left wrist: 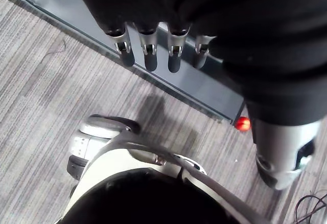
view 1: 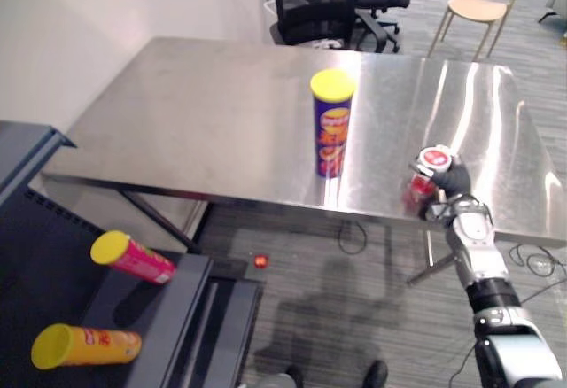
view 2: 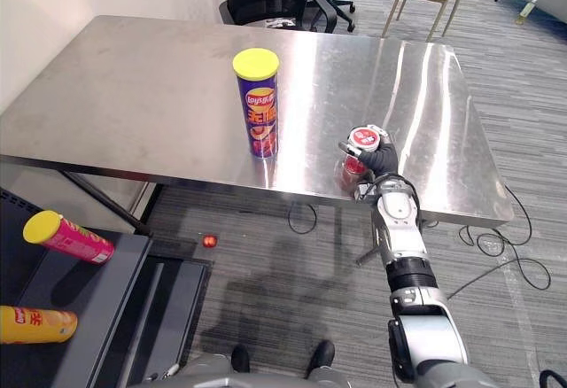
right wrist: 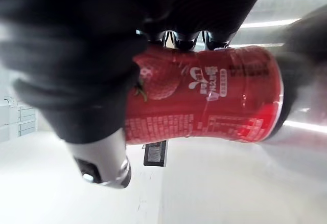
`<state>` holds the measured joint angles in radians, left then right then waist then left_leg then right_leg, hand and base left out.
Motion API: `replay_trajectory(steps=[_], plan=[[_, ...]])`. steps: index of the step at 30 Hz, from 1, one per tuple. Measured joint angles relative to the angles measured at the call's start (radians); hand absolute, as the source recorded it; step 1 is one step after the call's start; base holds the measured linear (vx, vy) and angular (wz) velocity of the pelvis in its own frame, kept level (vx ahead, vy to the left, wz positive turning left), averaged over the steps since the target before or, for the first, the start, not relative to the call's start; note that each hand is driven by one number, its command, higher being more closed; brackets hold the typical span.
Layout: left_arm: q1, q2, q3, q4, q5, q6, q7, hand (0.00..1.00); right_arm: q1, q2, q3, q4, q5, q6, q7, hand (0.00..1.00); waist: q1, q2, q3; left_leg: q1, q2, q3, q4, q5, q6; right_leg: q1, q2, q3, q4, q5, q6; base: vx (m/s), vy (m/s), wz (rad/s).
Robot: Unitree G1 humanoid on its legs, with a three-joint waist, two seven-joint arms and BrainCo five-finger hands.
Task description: Put the gum and the chips on the shelf.
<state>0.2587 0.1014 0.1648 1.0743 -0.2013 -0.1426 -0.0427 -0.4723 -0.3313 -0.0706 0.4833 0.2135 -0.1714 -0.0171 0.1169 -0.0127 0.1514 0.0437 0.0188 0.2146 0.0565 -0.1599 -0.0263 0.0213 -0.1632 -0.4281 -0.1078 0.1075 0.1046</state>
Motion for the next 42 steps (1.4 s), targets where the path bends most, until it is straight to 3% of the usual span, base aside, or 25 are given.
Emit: replay_trajectory(steps=[16, 18, 26, 29, 32, 33, 35, 37, 38, 39, 42], plan=[[0.007, -0.017, 0.042, -0.002, 0.030, 0.001, -0.003, 0.00, 0.254, 0.014, -0.054, -0.492, 0.069, -0.011, 0.073, 1.00, -0.016, -0.006, 0.000, 0.038, 0.003, 0.021, -0.003, 0.000, 0.000, 0.025, 0.003, 0.023, 0.000, 0.002, 0.003, -0.02, -0.006, -0.04], [0.013, -0.017, 0.052, 0.000, 0.032, 0.002, -0.003, 0.00, 0.284, 0.041, -0.068, -0.526, 0.081, -0.013, 0.079, 1.00, -0.030, -0.007, 0.000, 0.050, 0.005, 0.021, -0.002, 0.000, 0.000, 0.037, 0.004, 0.024, 0.000, 0.001, 0.003, -0.04, -0.011, -0.03], [0.018, -0.017, 0.068, 0.001, 0.066, 0.021, -0.004, 0.00, 0.404, 0.074, -0.113, -0.595, 0.081, -0.013, 0.090, 1.00, -0.032, -0.015, -0.026, 0.055, 0.008, 0.022, 0.010, 0.000, 0.000, 0.040, -0.001, 0.028, 0.013, 0.000, 0.001, -0.02, 0.000, -0.01], [0.017, -0.020, 0.070, 0.002, 0.014, 0.023, -0.005, 0.00, 0.401, 0.108, -0.085, -0.595, 0.081, -0.013, 0.086, 1.00, -0.029, -0.010, -0.015, -0.011, 0.028, -0.002, 0.148, -0.025, 0.004, -0.013, -0.023, 0.025, 0.157, -0.065, -0.015, -0.10, -0.008, 0.06], [0.015, -0.020, 0.070, 0.004, -0.059, 0.025, -0.008, 0.00, 0.361, 0.109, -0.003, -0.592, 0.083, -0.013, 0.087, 1.00, -0.026, -0.002, -0.008, -0.053, 0.038, -0.070, 0.193, -0.041, 0.001, -0.017, -0.024, -0.026, 0.206, -0.099, -0.019, -0.14, -0.057, 0.59], [-0.002, -0.019, 0.069, 0.000, -0.071, 0.021, -0.011, 0.00, 0.325, 0.109, 0.020, -0.592, 0.105, -0.016, 0.088, 1.00, -0.027, 0.008, -0.003, -0.097, 0.033, -0.156, 0.177, -0.025, -0.004, -0.022, -0.025, -0.107, 0.205, -0.103, -0.025, -0.16, -0.104, 1.38], [-0.026, -0.020, 0.071, -0.004, -0.071, 0.022, -0.012, 0.00, 0.291, 0.110, 0.015, -0.590, 0.120, -0.017, 0.089, 1.00, -0.020, 0.003, -0.006, -0.136, 0.028, -0.225, 0.087, 0.022, -0.035, -0.027, -0.030, -0.225, 0.201, -0.116, -0.047, -0.16, -0.153, 1.97], [-0.037, -0.020, 0.090, 0.003, -0.070, 0.025, -0.012, 0.00, 0.274, 0.110, -0.025, -0.592, 0.120, -0.019, 0.087, 1.00, -0.007, -0.011, -0.013, -0.150, 0.086, -0.090, 0.018, 0.048, 0.003, 0.010, -0.008, -0.347, 0.121, -0.105, -0.064, -0.16, -0.205, 2.08], [-0.045, -0.028, 0.115, 0.018, -0.070, 0.030, -0.012, 0.00, 0.259, 0.109, -0.074, -0.589, 0.120, -0.022, 0.076, 1.00, -0.002, 0.004, -0.004, -0.203, 0.152, 0.059, 0.106, 0.056, 0.039, 0.020, -0.016, -0.446, 0.104, -0.107, -0.080, -0.16, -0.129, 1.83], [-0.041, -0.040, 0.128, 0.030, -0.073, 0.036, -0.009, 0.00, 0.256, 0.110, -0.093, -0.585, 0.119, -0.023, 0.056, 1.00, -0.002, 0.007, 0.000, -0.230, 0.193, 0.157, 0.192, 0.051, 0.049, 0.023, -0.027, -0.498, 0.116, -0.116, -0.091, -0.15, -0.063, 1.79], [-0.002, -0.064, 0.166, 0.039, -0.074, 0.050, -0.008, 0.00, 0.271, 0.107, -0.122, -0.589, 0.116, -0.024, 0.036, 1.00, -0.008, 0.018, -0.003, -0.177, 0.231, 0.311, 0.320, 0.043, 0.052, 0.041, -0.077, -0.599, 0.141, -0.117, -0.091, -0.05, 0.066, 1.22]])
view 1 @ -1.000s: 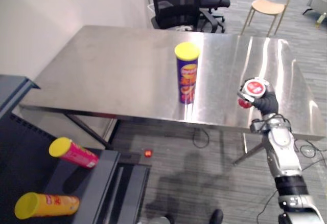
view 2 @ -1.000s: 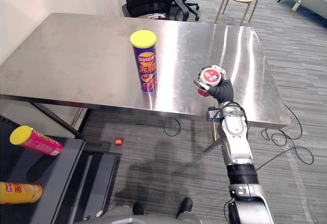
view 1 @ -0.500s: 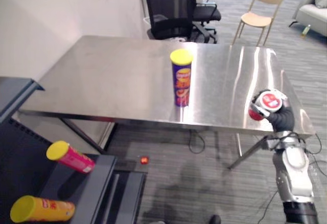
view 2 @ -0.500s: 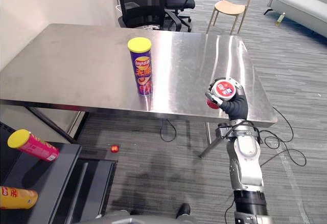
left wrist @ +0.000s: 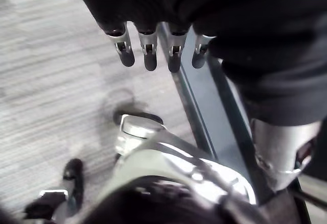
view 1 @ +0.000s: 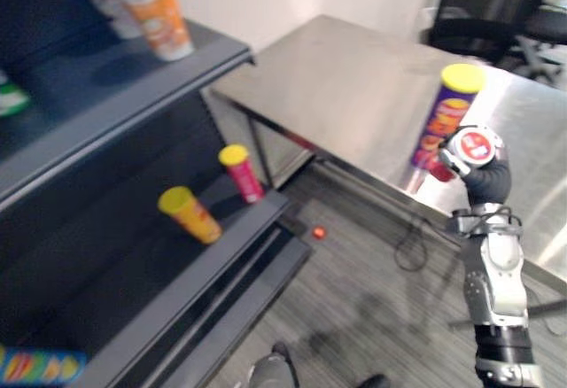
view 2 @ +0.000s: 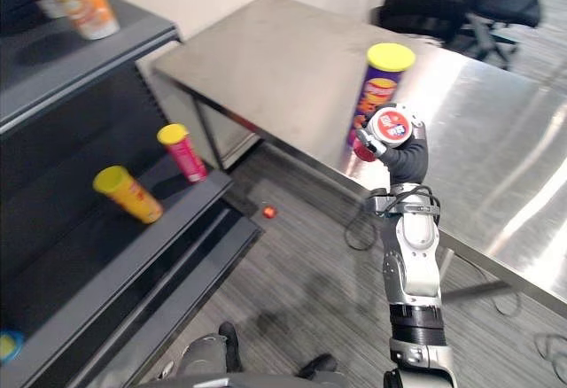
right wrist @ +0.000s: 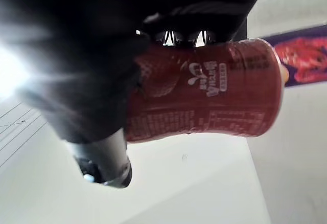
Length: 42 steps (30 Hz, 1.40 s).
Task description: Put the gum and the chips on the shelf.
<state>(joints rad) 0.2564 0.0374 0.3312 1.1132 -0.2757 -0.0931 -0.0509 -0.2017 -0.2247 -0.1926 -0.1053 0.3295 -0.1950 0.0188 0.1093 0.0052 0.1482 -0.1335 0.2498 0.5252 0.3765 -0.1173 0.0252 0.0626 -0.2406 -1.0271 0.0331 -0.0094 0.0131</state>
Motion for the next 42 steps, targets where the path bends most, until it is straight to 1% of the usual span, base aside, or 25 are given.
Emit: replay_trajectory(steps=[1, 2, 3, 4, 6, 10, 13, 15, 16, 17, 19, 21, 22, 27, 29, 31, 34, 35, 36, 37, 38, 39, 40, 41, 42], plan=[[0.017, -0.014, 0.024, 0.001, 0.000, 0.010, -0.002, 0.00, 0.017, -0.003, -0.012, -0.006, -0.004, 0.000, -0.007, 1.00, -0.001, 0.013, -0.001, 0.051, 0.028, 0.031, 0.041, -0.009, -0.002, 0.010, -0.017, -0.045, 0.021, 0.001, 0.002, -0.06, 0.134, 0.88], [0.024, -0.018, 0.033, 0.001, 0.005, 0.010, -0.003, 0.00, 0.025, -0.002, -0.020, -0.010, -0.007, 0.000, -0.008, 1.00, -0.005, 0.018, -0.003, 0.072, 0.041, 0.042, 0.043, -0.005, -0.001, 0.012, -0.022, -0.067, 0.029, 0.002, 0.003, -0.09, 0.228, 1.16], [0.021, -0.022, 0.039, 0.001, 0.012, 0.010, -0.007, 0.00, 0.037, -0.003, -0.039, -0.021, -0.009, 0.000, -0.007, 1.00, -0.020, 0.029, -0.010, 0.089, 0.040, 0.029, -0.005, 0.000, -0.028, 0.009, -0.031, -0.109, 0.047, 0.006, 0.010, -0.09, 0.257, 1.04], [0.017, -0.017, 0.040, -0.003, 0.023, 0.009, -0.013, 0.00, 0.039, 0.002, -0.048, -0.026, -0.014, 0.000, -0.007, 1.00, -0.029, 0.035, -0.016, 0.088, 0.018, 0.036, -0.042, -0.006, -0.036, 0.006, -0.042, -0.136, 0.057, 0.015, 0.022, -0.09, 0.276, 1.13], [0.001, 0.003, 0.068, -0.010, 0.030, 0.009, -0.014, 0.00, 0.058, 0.015, -0.055, -0.035, -0.019, 0.002, 0.011, 1.00, -0.027, 0.003, -0.020, 0.073, -0.025, 0.040, -0.108, -0.007, -0.038, 0.011, -0.063, -0.203, 0.057, 0.043, 0.045, -0.10, 0.316, 0.92], [-0.008, 0.005, 0.070, -0.019, 0.064, 0.008, -0.015, 0.00, 0.059, 0.035, -0.059, -0.048, -0.025, 0.002, 0.012, 1.00, -0.029, -0.011, -0.032, 0.050, -0.060, 0.053, -0.172, -0.007, -0.038, 0.013, -0.095, -0.276, 0.092, 0.058, 0.048, -0.07, 0.265, 0.71], [-0.008, 0.006, 0.070, -0.014, 0.066, 0.009, -0.011, 0.00, 0.068, 0.048, -0.055, -0.047, -0.046, 0.008, 0.010, 1.00, -0.020, -0.015, -0.029, 0.057, -0.091, 0.048, -0.207, -0.005, -0.036, 0.014, -0.169, -0.283, 0.198, 0.058, 0.048, -0.05, 0.223, 0.36], [-0.007, 0.016, 0.071, -0.008, 0.067, 0.009, -0.004, 0.00, 0.069, 0.049, -0.034, -0.043, -0.058, 0.009, 0.009, 1.00, -0.017, -0.041, -0.017, 0.070, -0.120, 0.041, -0.207, -0.003, -0.032, 0.031, -0.223, -0.278, 0.253, 0.058, 0.048, -0.05, 0.192, 0.20], [-0.007, 0.019, 0.071, -0.008, 0.066, 0.008, -0.003, 0.00, 0.069, 0.049, -0.027, -0.042, -0.060, 0.010, 0.009, 1.00, -0.014, -0.050, -0.017, 0.070, -0.125, 0.041, -0.209, -0.004, -0.031, 0.031, -0.226, -0.276, 0.251, 0.058, 0.048, -0.05, 0.139, 0.10], [-0.009, 0.031, 0.077, -0.010, 0.065, 0.008, -0.002, 0.00, 0.069, 0.052, -0.011, -0.042, -0.071, 0.010, 0.010, 1.00, 0.001, -0.073, -0.012, 0.072, -0.134, 0.038, -0.224, -0.003, -0.027, 0.025, -0.227, -0.264, 0.244, 0.058, 0.048, -0.05, 0.126, 0.01], [-0.010, 0.041, 0.088, -0.010, 0.065, 0.008, -0.002, 0.00, 0.070, 0.063, 0.000, -0.039, -0.080, 0.012, 0.014, 1.00, 0.012, -0.090, -0.010, 0.079, -0.146, 0.039, -0.254, 0.007, -0.014, 0.015, -0.223, -0.236, 0.227, 0.059, 0.047, -0.06, 0.089, -0.03], [-0.010, 0.038, 0.109, -0.008, 0.065, 0.009, -0.002, 0.00, 0.071, 0.075, 0.006, -0.039, -0.088, 0.012, 0.015, 1.00, 0.027, -0.097, -0.010, 0.087, -0.157, 0.039, -0.280, 0.008, -0.016, 0.012, -0.215, -0.199, 0.203, 0.062, 0.050, -0.07, 0.057, -0.03], [-0.010, 0.038, 0.110, -0.009, 0.063, 0.009, -0.002, 0.00, 0.072, 0.075, 0.006, -0.038, -0.089, 0.012, 0.017, 1.00, 0.034, -0.096, -0.010, 0.089, -0.158, 0.038, -0.287, 0.007, -0.013, 0.010, -0.208, -0.186, 0.190, 0.068, 0.052, -0.04, 0.039, 0.02], [-0.010, 0.031, 0.127, -0.010, 0.063, 0.008, -0.008, 0.00, 0.074, 0.076, 0.025, -0.035, -0.088, 0.012, 0.035, 1.00, 0.034, -0.081, -0.004, 0.074, -0.140, 0.037, -0.274, 0.009, -0.014, 0.011, -0.174, -0.167, 0.156, 0.070, 0.054, -0.01, 0.015, 0.00], [-0.021, 0.030, 0.126, -0.022, 0.060, 0.008, -0.015, 0.00, 0.072, 0.076, 0.049, -0.019, -0.086, 0.012, 0.035, 1.00, 0.034, -0.077, -0.005, 0.032, -0.101, 0.025, -0.200, -0.004, -0.024, 0.010, -0.152, -0.170, 0.156, 0.072, 0.054, 0.05, 0.012, 0.14], [-0.023, 0.030, 0.124, -0.040, 0.056, 0.008, -0.023, 0.00, 0.064, 0.076, 0.076, 0.005, -0.086, 0.014, 0.035, 1.00, 0.037, -0.077, -0.005, 0.013, -0.085, 0.011, -0.160, -0.011, -0.025, 0.013, -0.142, -0.170, 0.160, 0.077, 0.049, 0.07, 0.046, 0.17], [-0.023, 0.030, 0.124, -0.051, 0.053, 0.008, -0.024, 0.00, 0.056, 0.076, 0.118, 0.008, -0.089, 0.020, 0.042, 1.00, 0.055, -0.075, -0.005, 0.015, -0.085, -0.005, -0.158, -0.011, -0.024, 0.015, -0.152, -0.166, 0.177, 0.101, 0.045, 0.08, 0.083, 0.19], [-0.023, 0.030, 0.122, -0.051, 0.053, 0.008, -0.024, 0.00, 0.055, 0.075, 0.124, 0.008, -0.090, 0.021, 0.050, 1.00, 0.057, -0.065, -0.003, 0.016, -0.096, -0.030, -0.169, -0.013, -0.018, 0.014, -0.175, -0.110, 0.232, 0.120, 0.024, 0.04, 0.185, 0.56], [-0.019, 0.032, 0.089, -0.057, 0.053, 0.008, -0.023, 0.00, 0.056, 0.066, 0.121, 0.008, -0.092, 0.022, 0.053, 1.00, 0.049, -0.046, 0.000, 0.032, -0.103, -0.078, -0.179, -0.021, -0.005, -0.022, -0.208, 0.069, 0.342, 0.155, -0.035, 0.04, 0.183, 0.67], [-0.017, 0.037, 0.063, -0.060, 0.053, 0.007, -0.023, 0.00, 0.056, 0.062, 0.121, 0.008, -0.094, 0.021, 0.055, 1.00, 0.041, -0.038, 0.005, 0.037, -0.102, -0.099, -0.183, -0.020, -0.002, -0.070, -0.202, 0.213, 0.388, 0.124, -0.041, 0.05, 0.172, 0.98], [-0.023, 0.050, 0.025, -0.060, 0.054, 0.006, -0.022, 0.00, 0.057, 0.065, 0.123, 0.006, -0.095, 0.021, 0.057, 1.00, 0.028, -0.018, 0.015, 0.034, -0.093, -0.162, -0.191, -0.014, 0.007, -0.131, -0.102, 0.506, 0.384, 0.005, 0.031, 0.04, 0.023, 1.20], [-0.027, 0.064, 0.018, -0.056, 0.054, 0.005, -0.020, 0.00, 0.069, 0.066, 0.121, -0.003, -0.096, 0.021, 0.057, 1.00, 0.011, -0.028, 0.016, 0.046, -0.116, -0.214, -0.228, -0.003, 0.016, -0.167, -0.017, 0.717, 0.361, -0.052, 0.038, 0.04, -0.013, 1.38], [-0.027, 0.072, 0.018, -0.052, 0.054, 0.004, -0.020, 0.00, 0.076, 0.066, 0.120, -0.007, -0.096, 0.021, 0.057, 1.00, -0.001, -0.033, 0.015, 0.055, -0.132, -0.237, -0.242, 0.004, 0.016, -0.170, 0.003, 0.783, 0.349, -0.064, 0.042, 0.07, -0.030, 1.57], [-0.028, 0.079, 0.017, -0.046, 0.054, 0.004, -0.020, 0.00, 0.094, 0.065, 0.117, -0.024, -0.096, 0.021, 0.057, 1.00, -0.023, -0.042, 0.014, 0.071, -0.171, -0.294, -0.254, 0.008, 0.019, -0.172, 0.030, 0.865, 0.329, -0.069, 0.050, 0.10, -0.025, 1.61], [-0.028, 0.079, 0.016, -0.043, 0.054, 0.002, -0.017, 0.00, 0.119, 0.065, 0.112, -0.054, -0.096, 0.021, 0.057, 1.00, -0.028, -0.046, 0.015, 0.084, -0.200, -0.332, -0.253, 0.010, 0.013, -0.179, 0.042, 0.917, 0.312, -0.069, 0.051, 0.11, -0.034, 1.53]])
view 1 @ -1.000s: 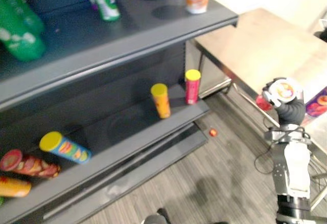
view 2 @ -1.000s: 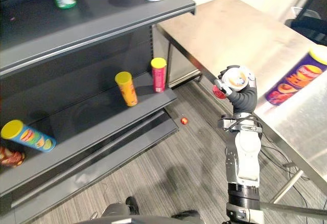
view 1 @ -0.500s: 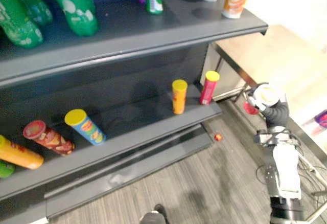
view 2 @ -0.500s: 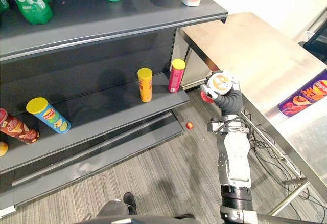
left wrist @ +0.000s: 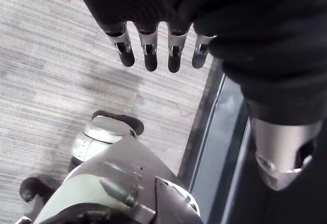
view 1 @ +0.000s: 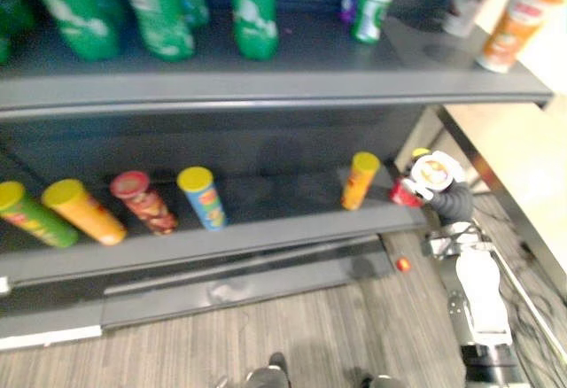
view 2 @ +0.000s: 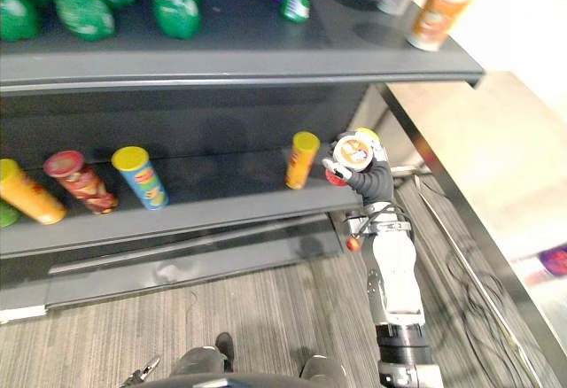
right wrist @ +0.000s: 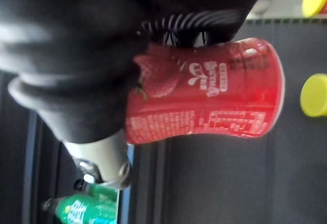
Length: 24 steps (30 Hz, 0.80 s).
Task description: Put the gum and the chips on the shelf.
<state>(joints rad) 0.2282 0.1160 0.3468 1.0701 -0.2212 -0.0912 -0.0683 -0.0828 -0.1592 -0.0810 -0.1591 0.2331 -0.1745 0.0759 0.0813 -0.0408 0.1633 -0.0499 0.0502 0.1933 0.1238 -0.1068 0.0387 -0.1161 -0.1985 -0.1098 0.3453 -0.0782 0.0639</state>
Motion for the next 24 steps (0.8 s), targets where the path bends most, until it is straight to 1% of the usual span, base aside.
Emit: replay_trajectory(steps=[1, 2, 3, 4, 5, 6, 7, 8, 9, 10, 12, 14, 17, 18, 19, 21, 24], plan=[[0.000, 0.000, 0.000, 0.004, 0.000, -0.005, 0.002, 0.00, 0.011, 0.000, -0.001, -0.013, 0.000, 0.000, 0.000, 1.00, 0.001, 0.000, 0.000, 0.000, -0.012, -0.022, 0.004, -0.001, -0.002, -0.002, 0.004, 0.013, -0.015, 0.001, 0.001, 0.11, -0.059, 1.37], [0.001, 0.001, 0.002, 0.004, -0.001, -0.011, 0.005, 0.00, 0.035, 0.001, -0.001, -0.035, -0.001, 0.000, 0.000, 1.00, 0.001, -0.008, -0.005, 0.001, -0.033, -0.068, 0.010, -0.004, -0.006, -0.001, 0.001, 0.005, -0.059, 0.015, 0.019, 0.11, -0.105, 1.24], [0.002, 0.010, 0.006, 0.004, -0.007, -0.015, 0.006, 0.00, 0.045, 0.004, -0.001, -0.043, -0.001, 0.000, 0.001, 1.00, 0.005, -0.024, -0.008, -0.005, -0.047, -0.105, 0.023, -0.012, -0.016, 0.007, -0.004, -0.015, -0.115, 0.046, 0.042, 0.12, -0.133, 1.17], [0.002, 0.015, 0.013, 0.004, -0.013, -0.015, 0.007, 0.00, 0.046, 0.006, -0.001, -0.043, -0.001, 0.000, 0.001, 1.00, 0.007, -0.034, -0.008, -0.007, -0.055, -0.124, 0.030, -0.017, -0.022, 0.014, -0.007, -0.030, -0.138, 0.062, 0.040, 0.17, -0.223, 0.95], [0.005, 0.014, 0.025, 0.004, -0.046, -0.014, 0.006, 0.00, 0.045, 0.007, -0.007, -0.044, 0.000, 0.000, 0.001, 1.00, 0.010, -0.041, -0.018, -0.020, -0.047, -0.154, 0.041, -0.025, -0.037, 0.044, 0.001, -0.058, -0.176, 0.046, 0.047, 0.14, -0.200, 0.58], [0.005, 0.012, 0.034, 0.004, -0.054, -0.015, 0.005, 0.00, 0.042, 0.009, -0.012, -0.046, 0.000, 0.000, 0.001, 1.00, 0.013, -0.039, -0.017, -0.025, -0.038, -0.159, 0.038, -0.026, -0.043, 0.056, 0.011, -0.069, -0.199, 0.046, 0.047, 0.16, -0.242, 0.51], [0.005, -0.001, 0.046, 0.006, -0.075, -0.012, 0.003, 0.00, 0.044, 0.016, -0.027, -0.061, 0.001, 0.000, 0.003, 1.00, 0.013, -0.038, -0.018, -0.043, -0.025, -0.178, 0.034, -0.022, -0.057, 0.064, 0.028, -0.093, -0.240, 0.044, 0.044, 0.10, -0.159, 0.34], [0.005, -0.013, 0.053, 0.006, -0.080, -0.006, -0.001, 0.00, 0.052, 0.018, -0.043, -0.066, 0.003, -0.001, 0.007, 1.00, 0.007, -0.035, -0.018, -0.050, -0.015, -0.189, 0.020, -0.017, -0.064, 0.070, 0.040, -0.114, -0.260, 0.045, 0.044, 0.12, -0.200, 0.46], [0.004, -0.025, 0.053, 0.007, -0.079, -0.002, -0.008, 0.00, 0.071, 0.018, -0.071, -0.066, 0.003, 0.000, 0.013, 1.00, 0.005, -0.031, -0.023, -0.047, -0.002, -0.206, -0.012, 0.002, -0.081, 0.077, 0.052, -0.140, -0.274, 0.044, 0.041, 0.14, -0.197, 0.46], [0.003, -0.032, 0.052, 0.006, -0.078, 0.000, -0.013, 0.00, 0.083, 0.018, -0.091, -0.066, 0.003, 0.000, 0.016, 1.00, 0.003, -0.030, -0.024, -0.032, 0.005, -0.214, -0.041, 0.017, -0.091, 0.089, 0.060, -0.159, -0.284, 0.042, 0.039, 0.17, -0.217, 0.48], [0.000, -0.041, 0.050, 0.006, -0.072, 0.007, -0.020, 0.00, 0.094, 0.018, -0.120, -0.066, 0.004, 0.000, 0.017, 1.00, -0.007, -0.025, -0.032, -0.014, 0.014, -0.236, -0.095, 0.048, -0.099, 0.107, 0.071, -0.189, -0.305, 0.040, 0.034, 0.12, -0.132, 0.41], [-0.002, -0.043, 0.043, 0.005, -0.045, 0.006, -0.021, 0.00, 0.096, 0.018, -0.149, -0.067, 0.004, -0.001, 0.016, 1.00, -0.026, -0.018, -0.048, -0.008, 0.016, -0.238, -0.145, 0.085, -0.106, 0.118, 0.072, -0.228, -0.326, 0.039, 0.033, 0.11, -0.049, 0.44], [-0.011, -0.041, 0.028, 0.004, -0.001, 0.005, -0.016, 0.00, 0.120, 0.019, -0.152, -0.067, 0.004, -0.002, 0.015, 1.00, -0.026, -0.009, -0.058, 0.002, 0.005, -0.237, -0.176, 0.108, -0.110, 0.130, 0.062, -0.253, -0.331, 0.039, 0.033, 0.07, 0.022, 0.30], [-0.013, -0.036, 0.009, 0.003, 0.009, 0.004, -0.015, 0.00, 0.127, 0.020, -0.149, -0.067, 0.004, -0.001, 0.015, 1.00, -0.030, -0.007, -0.059, 0.007, 0.000, -0.233, -0.179, 0.112, -0.111, 0.139, 0.056, -0.266, -0.331, 0.039, 0.033, 0.04, 0.049, 0.32], [-0.013, -0.034, 0.004, 0.003, 0.010, 0.003, -0.015, 0.00, 0.128, 0.022, -0.147, -0.067, 0.003, -0.001, 0.016, 1.00, -0.034, -0.008, -0.062, 0.013, -0.001, -0.231, -0.180, 0.112, -0.111, 0.141, 0.055, -0.266, -0.330, 0.039, 0.033, 0.05, 0.056, 0.16], [-0.007, -0.032, 0.001, 0.003, 0.042, 0.003, -0.014, 0.00, 0.124, 0.022, -0.134, -0.067, 0.002, -0.001, 0.019, 1.00, -0.031, -0.009, -0.070, 0.032, -0.001, -0.219, -0.196, 0.115, -0.111, 0.144, 0.052, -0.261, -0.326, 0.039, 0.034, 0.02, 0.033, -0.12], [-0.006, -0.030, -0.008, 0.002, 0.051, 0.003, -0.013, 0.00, 0.126, 0.022, -0.113, -0.067, 0.002, -0.001, 0.019, 1.00, -0.032, -0.008, -0.073, 0.053, 0.000, -0.175, -0.216, 0.121, -0.112, 0.138, 0.051, -0.232, -0.325, 0.039, 0.035, -0.05, 0.012, -0.35]])
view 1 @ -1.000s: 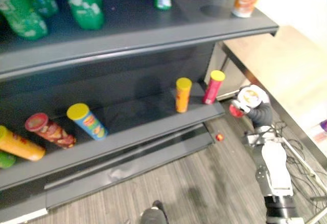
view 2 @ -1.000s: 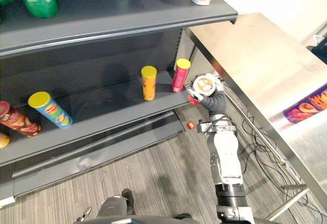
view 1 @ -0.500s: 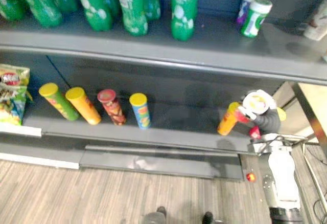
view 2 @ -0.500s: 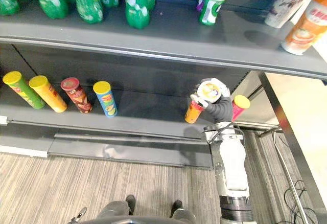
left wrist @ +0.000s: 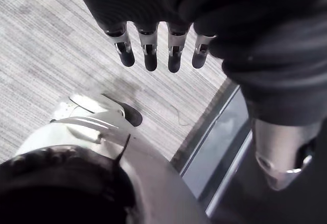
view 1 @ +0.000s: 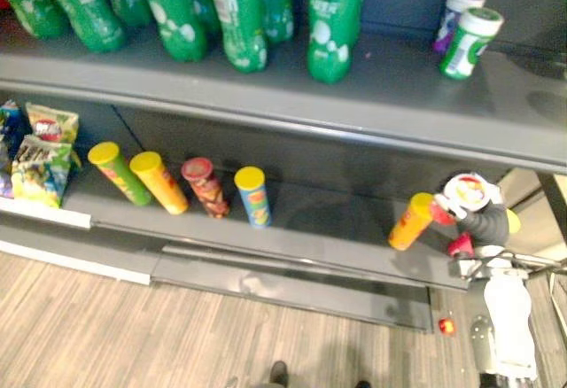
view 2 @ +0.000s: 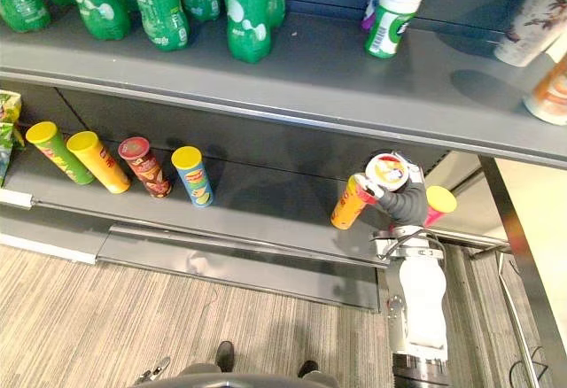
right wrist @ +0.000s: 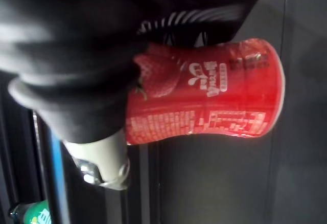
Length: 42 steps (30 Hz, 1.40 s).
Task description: Put the gum and the chips on the shelf.
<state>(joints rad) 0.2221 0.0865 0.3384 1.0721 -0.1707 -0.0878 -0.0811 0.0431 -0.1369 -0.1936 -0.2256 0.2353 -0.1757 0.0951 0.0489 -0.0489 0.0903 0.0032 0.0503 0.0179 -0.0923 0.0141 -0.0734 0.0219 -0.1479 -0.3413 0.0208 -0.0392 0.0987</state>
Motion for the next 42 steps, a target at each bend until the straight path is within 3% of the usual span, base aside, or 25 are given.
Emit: replay_trajectory(steps=[4, 16, 27, 33, 42], plan=[[0.000, 0.005, -0.012, 0.003, 0.037, 0.000, 0.003, 0.00, 0.003, -0.001, 0.006, 0.000, 0.000, 0.000, 0.000, 1.00, -0.020, 0.003, -0.003, 0.003, 0.008, 0.053, -0.008, -0.008, -0.001, -0.013, 0.003, 0.027, 0.000, 0.001, 0.003, -0.10, 0.000, -0.27], [-0.019, 0.016, -0.039, 0.003, 0.070, 0.000, 0.014, 0.00, 0.075, -0.002, -0.006, 0.007, 0.001, 0.005, 0.002, 1.00, -0.029, 0.005, -0.013, 0.025, 0.014, 0.167, -0.008, -0.003, 0.011, -0.034, 0.005, 0.107, 0.006, 0.014, 0.013, -0.01, 0.009, -0.17], [-0.024, 0.016, -0.035, 0.038, 0.079, -0.012, 0.012, 0.00, 0.082, -0.006, -0.280, -0.105, 0.028, 0.024, -0.001, 1.00, -0.064, 0.011, -0.026, 0.052, 0.022, 0.238, -0.008, -0.011, 0.004, -0.037, 0.018, 0.174, -0.025, 0.052, 0.005, -0.02, -0.001, -0.19], [-0.009, 0.016, -0.026, 0.042, 0.081, -0.012, 0.008, 0.00, 0.073, -0.108, -0.389, -0.165, 0.078, 0.018, -0.022, 1.00, -0.075, 0.007, -0.057, 0.054, 0.028, 0.255, -0.009, -0.013, 0.006, -0.038, 0.027, 0.187, -0.034, 0.054, 0.006, -0.03, -0.013, -0.09], [-0.002, 0.023, -0.042, 0.041, 0.105, -0.011, 0.007, 0.00, -0.069, -0.275, -0.395, -0.156, 0.122, 0.018, -0.024, 1.00, -0.075, -0.002, -0.069, 0.070, 0.031, 0.273, -0.010, -0.009, 0.011, -0.037, 0.032, 0.202, -0.035, 0.060, 0.002, 0.01, -0.006, -0.05]])
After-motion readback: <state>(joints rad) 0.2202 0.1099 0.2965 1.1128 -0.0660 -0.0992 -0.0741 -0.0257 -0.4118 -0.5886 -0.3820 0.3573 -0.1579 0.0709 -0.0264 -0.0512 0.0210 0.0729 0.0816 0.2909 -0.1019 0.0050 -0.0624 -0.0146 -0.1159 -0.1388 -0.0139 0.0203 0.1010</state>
